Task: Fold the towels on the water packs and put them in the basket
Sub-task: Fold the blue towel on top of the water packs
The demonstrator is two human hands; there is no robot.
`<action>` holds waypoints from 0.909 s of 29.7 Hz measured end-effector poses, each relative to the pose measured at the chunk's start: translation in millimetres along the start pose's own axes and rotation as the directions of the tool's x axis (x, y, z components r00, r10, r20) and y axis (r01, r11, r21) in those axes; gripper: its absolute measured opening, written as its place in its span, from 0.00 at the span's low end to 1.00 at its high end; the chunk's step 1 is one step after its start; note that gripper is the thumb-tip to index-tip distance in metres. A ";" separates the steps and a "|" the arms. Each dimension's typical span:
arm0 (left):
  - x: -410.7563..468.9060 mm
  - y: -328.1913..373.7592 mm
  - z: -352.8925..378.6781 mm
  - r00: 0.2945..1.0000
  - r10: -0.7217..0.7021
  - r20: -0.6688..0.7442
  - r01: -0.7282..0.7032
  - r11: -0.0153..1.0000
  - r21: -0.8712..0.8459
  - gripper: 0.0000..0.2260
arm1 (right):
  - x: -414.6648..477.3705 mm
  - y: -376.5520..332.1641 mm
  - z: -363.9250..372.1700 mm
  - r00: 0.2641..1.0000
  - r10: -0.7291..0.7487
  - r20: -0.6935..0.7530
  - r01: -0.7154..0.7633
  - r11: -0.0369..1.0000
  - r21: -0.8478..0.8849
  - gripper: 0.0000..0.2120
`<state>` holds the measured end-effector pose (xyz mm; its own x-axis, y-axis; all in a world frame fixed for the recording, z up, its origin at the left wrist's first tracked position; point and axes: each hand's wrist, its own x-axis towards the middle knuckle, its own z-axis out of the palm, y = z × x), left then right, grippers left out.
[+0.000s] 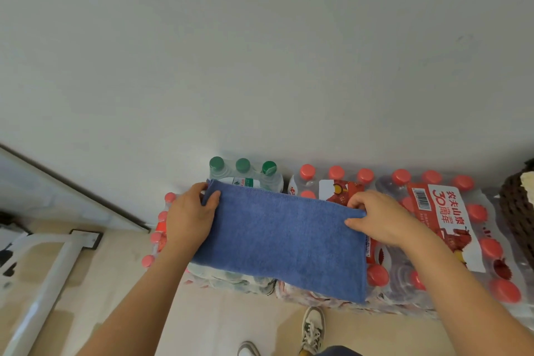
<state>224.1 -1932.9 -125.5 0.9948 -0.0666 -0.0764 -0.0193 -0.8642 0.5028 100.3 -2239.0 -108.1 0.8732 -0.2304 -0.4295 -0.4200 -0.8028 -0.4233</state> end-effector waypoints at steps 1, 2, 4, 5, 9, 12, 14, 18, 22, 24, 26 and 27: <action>3.0 -0.4 -2.2 1.000 -0.014 0.027 0.014 1.000 -0.017 0.11 | 1.7 -3.1 -2.7 1.000 -0.004 0.012 0.004 1.000 -0.015 0.02; 6.1 -1.4 -4.1 0.998 -0.019 0.055 0.021 0.999 -0.031 0.09 | 3.1 -5.3 -4.7 1.000 -0.006 0.022 0.006 1.000 -0.024 0.02; 9.9 -3.1 -6.4 0.995 -0.021 0.099 0.028 0.998 -0.062 0.07 | 4.7 -7.6 -7.5 0.999 -0.014 0.043 0.015 1.000 -0.026 0.02; 11.0 -3.7 -6.9 0.993 -0.027 0.114 0.036 0.996 -0.077 0.07 | 5.1 -8.5 -9.3 0.998 -0.021 0.056 0.021 1.000 -0.012 0.03; 11.9 -4.8 -8.3 0.988 -0.045 0.146 0.065 0.989 -0.132 0.06 | 9.0 -11.2 -15.6 0.987 0.000 0.161 0.002 1.000 -0.010 0.06; 11.7 -4.4 -10.3 0.985 -0.030 0.170 0.054 0.989 -0.139 0.05 | 15.1 -13.0 -14.2 0.975 0.027 0.220 -0.009 0.997 -0.079 0.09; 12.1 -3.9 -11.9 0.980 -0.025 0.196 0.053 0.989 -0.137 0.04 | 15.5 -14.8 -13.1 0.975 0.034 0.221 -0.011 0.995 -0.102 0.11; 13.2 -0.3 -15.9 0.981 -0.036 0.193 0.060 0.991 -0.123 0.03 | 10.9 -16.2 -15.2 0.984 0.037 0.176 -0.026 0.998 -0.065 0.09; 15.3 6.1 -19.7 0.981 -0.038 0.190 0.064 0.989 -0.133 0.03 | 6.9 -13.4 -22.5 0.979 0.030 0.200 -0.041 0.998 0.051 0.08; 16.3 13.6 -23.5 0.976 -0.013 0.219 0.050 0.985 -0.165 0.02 | 4.6 -9.6 -31.0 0.981 0.029 0.190 -0.044 0.996 0.073 0.10; 16.2 28.8 -28.3 0.966 0.034 0.257 0.023 0.976 -0.216 0.06 | 1.0 -2.4 -44.8 0.993 0.046 0.113 -0.052 0.997 0.060 0.09; 16.4 40.1 -30.5 0.965 0.059 0.255 0.005 0.969 -0.246 0.06 | -1.7 1.9 -54.5 0.998 0.058 0.030 -0.059 0.997 0.040 0.08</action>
<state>242.6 -1953.4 -80.3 0.9337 -0.2427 -0.2634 0.0110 -0.7156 0.6985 111.5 -2270.1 -64.6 0.8396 -0.2599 -0.4770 -0.4805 -0.7651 -0.4288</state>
